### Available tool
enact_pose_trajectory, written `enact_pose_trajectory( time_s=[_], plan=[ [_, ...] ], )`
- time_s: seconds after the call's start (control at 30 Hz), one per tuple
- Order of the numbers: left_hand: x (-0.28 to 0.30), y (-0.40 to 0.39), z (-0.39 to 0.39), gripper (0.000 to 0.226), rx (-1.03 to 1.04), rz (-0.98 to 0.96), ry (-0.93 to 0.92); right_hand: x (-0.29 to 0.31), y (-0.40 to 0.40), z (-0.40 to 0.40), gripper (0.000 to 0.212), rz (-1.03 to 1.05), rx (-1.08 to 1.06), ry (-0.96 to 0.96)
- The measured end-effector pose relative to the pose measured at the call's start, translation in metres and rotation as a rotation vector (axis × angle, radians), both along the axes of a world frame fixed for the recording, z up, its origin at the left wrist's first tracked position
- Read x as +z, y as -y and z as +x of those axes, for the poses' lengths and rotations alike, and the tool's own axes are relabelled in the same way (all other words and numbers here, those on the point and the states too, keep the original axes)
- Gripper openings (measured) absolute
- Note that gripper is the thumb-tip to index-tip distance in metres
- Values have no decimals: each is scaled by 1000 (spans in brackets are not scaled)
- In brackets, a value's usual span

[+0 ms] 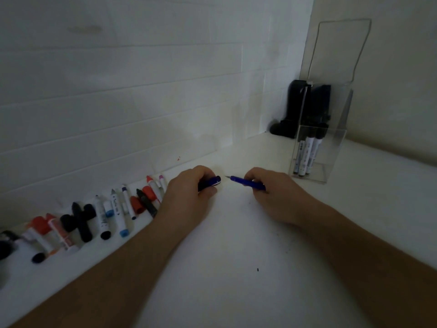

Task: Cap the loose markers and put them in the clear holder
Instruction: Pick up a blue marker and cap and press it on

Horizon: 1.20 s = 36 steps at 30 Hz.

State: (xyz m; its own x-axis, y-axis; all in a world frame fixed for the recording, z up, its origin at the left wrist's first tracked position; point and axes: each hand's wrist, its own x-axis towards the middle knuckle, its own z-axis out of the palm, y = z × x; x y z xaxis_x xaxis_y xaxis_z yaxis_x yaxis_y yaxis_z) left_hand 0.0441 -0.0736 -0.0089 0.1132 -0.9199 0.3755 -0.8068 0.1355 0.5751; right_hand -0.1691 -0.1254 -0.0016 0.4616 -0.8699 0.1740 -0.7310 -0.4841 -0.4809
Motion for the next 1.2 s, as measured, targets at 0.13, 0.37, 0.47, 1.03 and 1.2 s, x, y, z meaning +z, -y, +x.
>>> enact_pose_trajectory(
  time_s=[0.13,0.37,0.47,1.03,1.2],
  plan=[
    [0,0,0,14,5,-8,8,6,-9,2,20,-13,32,51],
    [-1,0,0,15,-5,-37,30,7,-10,3,25,-89,54,37],
    [1,-1,-1,15,-30,-65,69,4,-9,3,24,-106,74,16],
    [3,-4,-3,17,24,-114,-26,7,-11,-1,24,-158,10,77],
    [10,-9,-6,28,-3,-106,-491,7,-9,-3,24,-107,-34,132]
  ],
)
